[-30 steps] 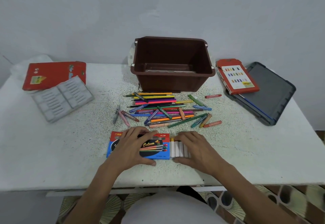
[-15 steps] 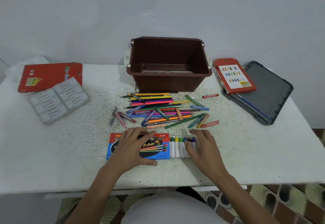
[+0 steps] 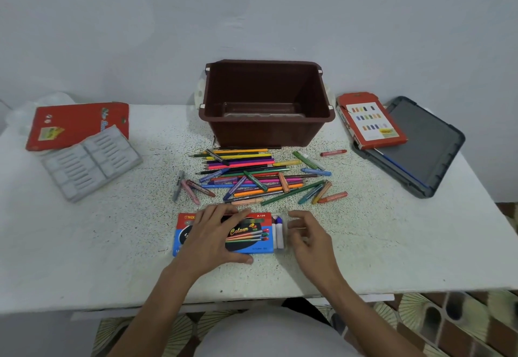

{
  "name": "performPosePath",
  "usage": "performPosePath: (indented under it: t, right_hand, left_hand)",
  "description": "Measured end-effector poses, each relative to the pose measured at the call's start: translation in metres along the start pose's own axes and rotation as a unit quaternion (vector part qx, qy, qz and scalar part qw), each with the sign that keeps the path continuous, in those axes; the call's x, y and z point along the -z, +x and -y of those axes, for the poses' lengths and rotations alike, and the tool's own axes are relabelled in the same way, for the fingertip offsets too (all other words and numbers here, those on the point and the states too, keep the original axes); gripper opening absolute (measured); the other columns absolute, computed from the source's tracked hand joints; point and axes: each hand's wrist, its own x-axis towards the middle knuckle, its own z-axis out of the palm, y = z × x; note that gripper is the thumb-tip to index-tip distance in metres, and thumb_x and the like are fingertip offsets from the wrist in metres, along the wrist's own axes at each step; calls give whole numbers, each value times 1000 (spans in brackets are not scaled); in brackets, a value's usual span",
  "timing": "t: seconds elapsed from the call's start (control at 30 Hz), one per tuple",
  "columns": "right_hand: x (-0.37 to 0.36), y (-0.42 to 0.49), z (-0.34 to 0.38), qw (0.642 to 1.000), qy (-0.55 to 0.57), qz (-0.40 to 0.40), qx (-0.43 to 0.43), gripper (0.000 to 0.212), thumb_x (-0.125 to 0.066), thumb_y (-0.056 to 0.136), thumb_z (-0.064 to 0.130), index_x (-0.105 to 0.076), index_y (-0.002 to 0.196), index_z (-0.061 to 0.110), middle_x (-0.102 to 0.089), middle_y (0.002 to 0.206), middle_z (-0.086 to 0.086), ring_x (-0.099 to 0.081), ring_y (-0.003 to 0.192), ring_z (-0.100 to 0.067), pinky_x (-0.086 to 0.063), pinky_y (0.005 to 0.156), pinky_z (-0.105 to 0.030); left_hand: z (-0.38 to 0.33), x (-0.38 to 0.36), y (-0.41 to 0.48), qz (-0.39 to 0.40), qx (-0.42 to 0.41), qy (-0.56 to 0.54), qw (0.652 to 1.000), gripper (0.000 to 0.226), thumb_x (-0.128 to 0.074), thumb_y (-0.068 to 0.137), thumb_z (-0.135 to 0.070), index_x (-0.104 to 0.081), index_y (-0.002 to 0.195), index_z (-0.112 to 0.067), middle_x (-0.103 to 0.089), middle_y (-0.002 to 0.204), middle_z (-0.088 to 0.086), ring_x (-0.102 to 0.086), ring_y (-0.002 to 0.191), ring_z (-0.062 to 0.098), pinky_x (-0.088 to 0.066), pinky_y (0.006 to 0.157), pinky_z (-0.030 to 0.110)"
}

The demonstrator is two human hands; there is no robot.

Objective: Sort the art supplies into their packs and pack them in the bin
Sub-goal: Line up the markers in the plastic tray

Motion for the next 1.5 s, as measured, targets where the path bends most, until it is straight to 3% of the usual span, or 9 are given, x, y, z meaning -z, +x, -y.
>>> performPosePath:
  t: [0.4, 0.57, 0.67, 0.77, 1.0, 1.1, 1.23, 1.4, 1.5]
  right_hand:
    - [-15, 0, 4, 995, 74, 63, 12, 41, -48, 93, -6, -61, 113, 27, -72, 99, 8, -67, 97, -9, -57, 80, -28]
    - [-13, 7, -5, 999, 29, 41, -12, 35, -53, 95, 2, -60, 102, 36, -66, 83, 1, -66, 73, -13, -58, 61, -33]
    - [-13, 12, -8, 998, -24, 59, 9, 37, -55, 95, 7, -57, 113, 40, -62, 73, 2, -59, 60, -7, -51, 55, -24]
    - [-14, 18, -5, 995, -47, 86, 7, 32, -53, 99, 14, -60, 124, 33, -63, 70, 5, -58, 56, -5, -50, 53, -22]
    - [-11, 27, 3, 991, -95, 96, 5, 4, -58, 96, 20, -56, 95, 17, -66, 68, 4, -60, 51, -5, -50, 44, -27]
    - [-7, 30, 3, 993, -48, 111, -15, 10, -59, 96, 22, -52, 93, 16, -67, 68, -9, -61, 48, -22, -51, 43, -33]
    - [-3, 32, 0, 989, -25, 145, -11, 6, -54, 100, 22, -59, 103, 23, -63, 64, -5, -59, 49, -21, -51, 46, -30]
    - [0, 29, 0, 986, 1, 165, -16, 15, -54, 99, 20, -53, 85, 25, -65, 70, -14, -60, 56, -24, -51, 50, -32]
    - [4, 29, 1, 983, 33, 170, -56, 14, -52, 98, 8, -50, 86, 16, -64, 86, -15, -65, 72, -21, -51, 53, -28]
  left_hand:
    - [-2, -1, 0, -16, -4, -3, 1000, 98, -48, 61, -91, -40, 143, -37, -45, 128, -9, -39, 119, 14, -33, 101, 39]
    - [-2, 0, 0, -26, -4, -17, 1000, 97, -48, 62, -91, -40, 143, -39, -46, 127, -10, -37, 118, 12, -31, 100, 36]
    - [-1, 1, -1, -29, -3, -23, 999, 95, -49, 63, -90, -39, 143, -40, -46, 127, -10, -37, 118, 12, -31, 101, 36]
    - [-1, 1, -1, -27, 3, -24, 999, 94, -47, 63, -91, -38, 143, -42, -46, 128, -10, -37, 119, 12, -32, 102, 38]
    - [0, 1, -3, -20, -7, -30, 999, 94, -51, 64, -89, -42, 143, -39, -45, 128, -11, -39, 121, 11, -32, 105, 38]
    - [0, 1, -4, -25, -6, -43, 999, 93, -54, 64, -88, -41, 142, -40, -44, 128, -13, -38, 120, 9, -33, 105, 38]
    - [1, 4, -4, -33, -3, -65, 997, 91, -56, 63, -87, -42, 141, -42, -44, 127, -14, -38, 119, 7, -32, 103, 35]
    - [-3, 8, -7, -25, -7, -85, 996, 91, -60, 63, -85, -42, 141, -42, -42, 127, -17, -37, 121, 6, -31, 105, 34]
    - [-5, 8, -8, -33, -7, -97, 995, 91, -60, 63, -85, -43, 141, -42, -41, 127, -18, -37, 120, 4, -33, 104, 36]
